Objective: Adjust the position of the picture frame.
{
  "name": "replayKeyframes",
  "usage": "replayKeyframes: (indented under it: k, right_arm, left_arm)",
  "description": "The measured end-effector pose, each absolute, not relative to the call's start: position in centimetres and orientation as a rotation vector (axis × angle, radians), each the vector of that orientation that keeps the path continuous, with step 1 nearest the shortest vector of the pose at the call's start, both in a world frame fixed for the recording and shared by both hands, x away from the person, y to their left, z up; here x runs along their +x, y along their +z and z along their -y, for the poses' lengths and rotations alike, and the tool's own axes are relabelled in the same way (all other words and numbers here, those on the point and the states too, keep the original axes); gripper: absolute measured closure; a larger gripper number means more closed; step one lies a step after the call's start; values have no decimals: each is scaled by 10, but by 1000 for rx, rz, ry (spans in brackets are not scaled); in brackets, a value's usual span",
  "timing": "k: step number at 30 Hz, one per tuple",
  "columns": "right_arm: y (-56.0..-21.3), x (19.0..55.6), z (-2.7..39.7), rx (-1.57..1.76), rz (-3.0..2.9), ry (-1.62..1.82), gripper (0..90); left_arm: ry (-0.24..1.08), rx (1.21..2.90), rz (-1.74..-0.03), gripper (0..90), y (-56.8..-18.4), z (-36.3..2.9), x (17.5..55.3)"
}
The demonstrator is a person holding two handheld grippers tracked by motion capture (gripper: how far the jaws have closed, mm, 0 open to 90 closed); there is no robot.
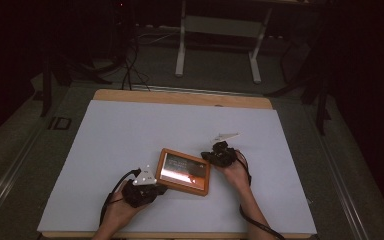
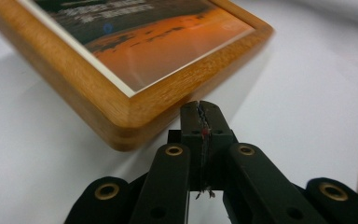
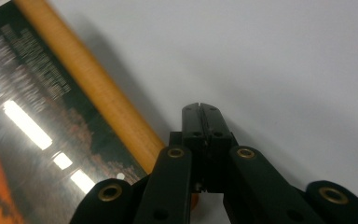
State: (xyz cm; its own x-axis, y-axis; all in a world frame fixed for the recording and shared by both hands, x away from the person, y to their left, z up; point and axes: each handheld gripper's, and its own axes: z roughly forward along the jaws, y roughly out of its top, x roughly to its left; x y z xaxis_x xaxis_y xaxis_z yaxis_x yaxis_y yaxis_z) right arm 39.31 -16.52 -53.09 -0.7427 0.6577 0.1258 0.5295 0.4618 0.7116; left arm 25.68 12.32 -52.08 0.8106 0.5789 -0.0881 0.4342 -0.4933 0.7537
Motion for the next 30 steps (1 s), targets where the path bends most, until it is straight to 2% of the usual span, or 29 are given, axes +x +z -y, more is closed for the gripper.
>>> replayKeyframes:
  k: [16,21,22,23,24,25,30]
  right_arm:
    - [-528,345,169,873,-2657,1096,893]
    - [-524,346,167,883,-2619,1043,714]
    - [-524,346,167,883,-2619,1043,714]
    - [-522,348,167,897,-2604,1062,681]
    - [-517,350,166,922,-2564,1097,560]
    - [-514,351,166,937,-2544,1118,517]
    - [-508,356,162,992,-2530,1249,392]
  left_arm:
    - [325,2026,-1042,889,-524,-149,292]
    - [299,1977,-1100,688,-521,-152,290]
    - [299,1977,-1100,637,-521,-152,290]
    - [250,1968,-1076,637,-519,-152,288]
    - [256,1979,-1074,523,-519,-149,287]
    - [254,1983,-1066,489,-519,-147,285]
    - [219,1969,-1080,330,-523,-135,286]
